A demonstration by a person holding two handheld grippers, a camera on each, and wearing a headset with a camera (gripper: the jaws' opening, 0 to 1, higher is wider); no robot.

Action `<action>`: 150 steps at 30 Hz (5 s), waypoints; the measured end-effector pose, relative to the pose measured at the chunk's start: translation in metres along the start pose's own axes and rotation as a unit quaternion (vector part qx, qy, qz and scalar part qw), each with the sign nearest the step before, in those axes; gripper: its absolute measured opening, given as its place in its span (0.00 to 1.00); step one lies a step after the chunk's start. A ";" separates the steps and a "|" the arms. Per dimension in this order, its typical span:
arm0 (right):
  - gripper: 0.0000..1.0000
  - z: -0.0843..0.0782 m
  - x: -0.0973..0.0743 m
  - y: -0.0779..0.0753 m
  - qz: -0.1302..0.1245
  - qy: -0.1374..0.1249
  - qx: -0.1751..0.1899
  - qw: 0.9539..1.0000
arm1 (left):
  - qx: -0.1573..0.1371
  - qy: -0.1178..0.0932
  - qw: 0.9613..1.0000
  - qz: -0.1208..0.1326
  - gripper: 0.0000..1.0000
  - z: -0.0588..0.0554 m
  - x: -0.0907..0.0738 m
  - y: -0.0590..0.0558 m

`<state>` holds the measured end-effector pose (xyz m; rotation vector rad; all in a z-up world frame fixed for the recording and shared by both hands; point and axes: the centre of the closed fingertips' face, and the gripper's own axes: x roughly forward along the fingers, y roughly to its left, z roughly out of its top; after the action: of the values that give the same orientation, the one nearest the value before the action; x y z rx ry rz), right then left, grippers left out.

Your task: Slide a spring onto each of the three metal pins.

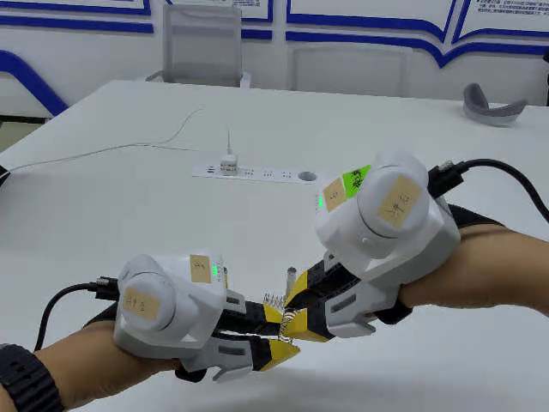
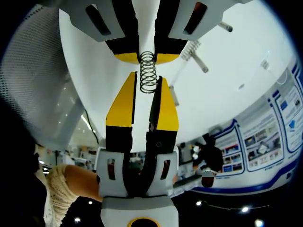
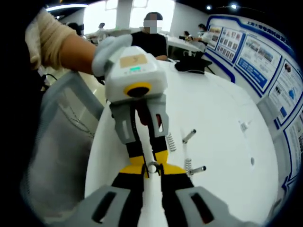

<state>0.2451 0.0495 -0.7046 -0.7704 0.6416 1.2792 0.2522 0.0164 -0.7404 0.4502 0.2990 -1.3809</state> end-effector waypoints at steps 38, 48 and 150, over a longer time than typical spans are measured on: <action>0.12 -0.013 -0.013 -0.018 -0.022 0.008 0.021 1.000 | -0.033 0.001 0.999 0.019 0.31 -0.007 -0.015 0.008; 0.12 -0.026 -0.024 -0.029 -0.036 0.013 0.040 0.998 | -0.056 0.001 0.998 0.040 0.37 -0.018 -0.028 0.016; 0.12 -0.132 -0.026 -0.104 -0.094 0.069 0.177 0.977 | -0.126 -0.003 0.986 0.106 0.46 -0.051 -0.060 0.032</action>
<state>0.3428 -0.0831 -0.7485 -0.6107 0.8594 0.9110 0.2764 0.0965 -0.7537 0.2605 0.4039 -1.1197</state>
